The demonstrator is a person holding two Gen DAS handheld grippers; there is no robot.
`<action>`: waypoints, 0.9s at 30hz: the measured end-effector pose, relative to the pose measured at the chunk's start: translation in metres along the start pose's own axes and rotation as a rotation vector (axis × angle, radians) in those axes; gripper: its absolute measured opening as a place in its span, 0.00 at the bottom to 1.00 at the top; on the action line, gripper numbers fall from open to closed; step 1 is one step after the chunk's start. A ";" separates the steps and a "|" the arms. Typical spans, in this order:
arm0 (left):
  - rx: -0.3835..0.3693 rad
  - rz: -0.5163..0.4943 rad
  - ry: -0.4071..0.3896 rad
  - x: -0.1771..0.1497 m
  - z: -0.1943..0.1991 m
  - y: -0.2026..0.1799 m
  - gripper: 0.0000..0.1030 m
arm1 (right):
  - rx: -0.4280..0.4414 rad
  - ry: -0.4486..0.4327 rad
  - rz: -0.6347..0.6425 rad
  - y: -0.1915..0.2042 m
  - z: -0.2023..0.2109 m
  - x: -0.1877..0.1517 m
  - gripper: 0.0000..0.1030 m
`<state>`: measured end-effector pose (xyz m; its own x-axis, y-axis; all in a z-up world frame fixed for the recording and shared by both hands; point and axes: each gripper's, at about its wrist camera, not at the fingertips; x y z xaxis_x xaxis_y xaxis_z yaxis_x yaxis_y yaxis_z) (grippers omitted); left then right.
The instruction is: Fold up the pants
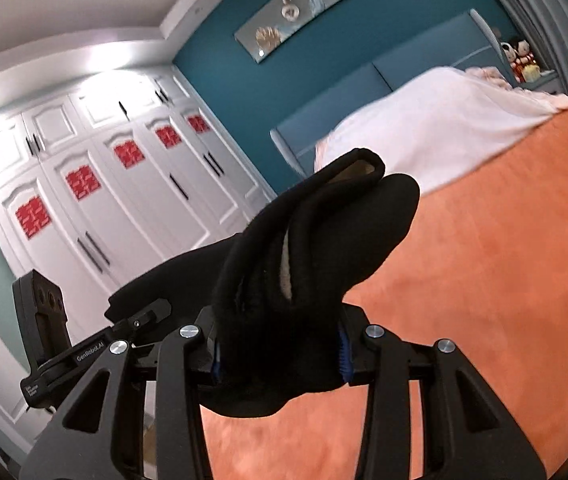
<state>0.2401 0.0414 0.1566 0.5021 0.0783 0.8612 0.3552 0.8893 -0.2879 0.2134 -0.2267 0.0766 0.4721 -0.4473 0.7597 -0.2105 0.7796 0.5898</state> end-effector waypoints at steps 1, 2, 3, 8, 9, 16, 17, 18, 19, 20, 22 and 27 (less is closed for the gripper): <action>0.000 0.002 -0.003 0.004 -0.012 0.005 0.20 | 0.004 -0.011 -0.006 -0.005 -0.012 0.008 0.38; 0.005 0.007 -0.013 0.012 -0.032 0.015 0.20 | 0.011 -0.014 -0.017 -0.012 -0.027 0.015 0.38; 0.008 0.015 -0.019 0.017 -0.050 0.023 0.21 | 0.019 -0.017 -0.025 -0.023 -0.043 0.024 0.38; 0.020 0.034 0.014 0.004 -0.124 0.068 0.21 | 0.015 -0.015 -0.061 -0.084 -0.126 0.024 0.38; 0.032 0.028 0.032 -0.004 -0.151 0.080 0.21 | 0.008 -0.008 -0.075 -0.091 -0.146 0.020 0.38; 0.084 0.046 0.195 -0.094 -0.276 0.143 0.21 | -0.086 0.092 -0.180 -0.187 -0.239 -0.052 0.38; 0.096 0.067 0.255 -0.118 -0.298 0.155 0.22 | -0.111 0.116 -0.200 -0.200 -0.249 -0.065 0.38; 0.100 0.078 0.294 -0.132 -0.309 0.166 0.22 | -0.144 0.152 -0.226 -0.217 -0.260 -0.084 0.38; 0.105 0.088 0.337 -0.152 -0.319 0.173 0.22 | -0.174 0.186 -0.239 -0.229 -0.268 -0.099 0.38; 0.112 0.087 0.361 -0.168 -0.324 0.178 0.24 | -0.200 0.218 -0.249 -0.239 -0.274 -0.114 0.38; 0.144 0.040 0.358 -0.195 -0.323 0.180 0.32 | -0.236 0.250 -0.261 -0.259 -0.277 -0.148 0.46; 0.183 0.159 0.385 -0.217 -0.304 0.212 0.75 | -0.258 0.304 -0.258 -0.268 -0.267 -0.163 0.64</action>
<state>0.4466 0.0760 -0.2185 0.8081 0.0780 0.5838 0.1221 0.9475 -0.2956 0.4218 -0.2456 -0.2788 0.7184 -0.5218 0.4600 0.1480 0.7608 0.6319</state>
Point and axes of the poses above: each gripper's, at about its wrist camera, not at the fingertips, and z roughly against the way its jaws point, y to its left, x to its top, and after that the axes turned 6 degrees about -x, right-handed
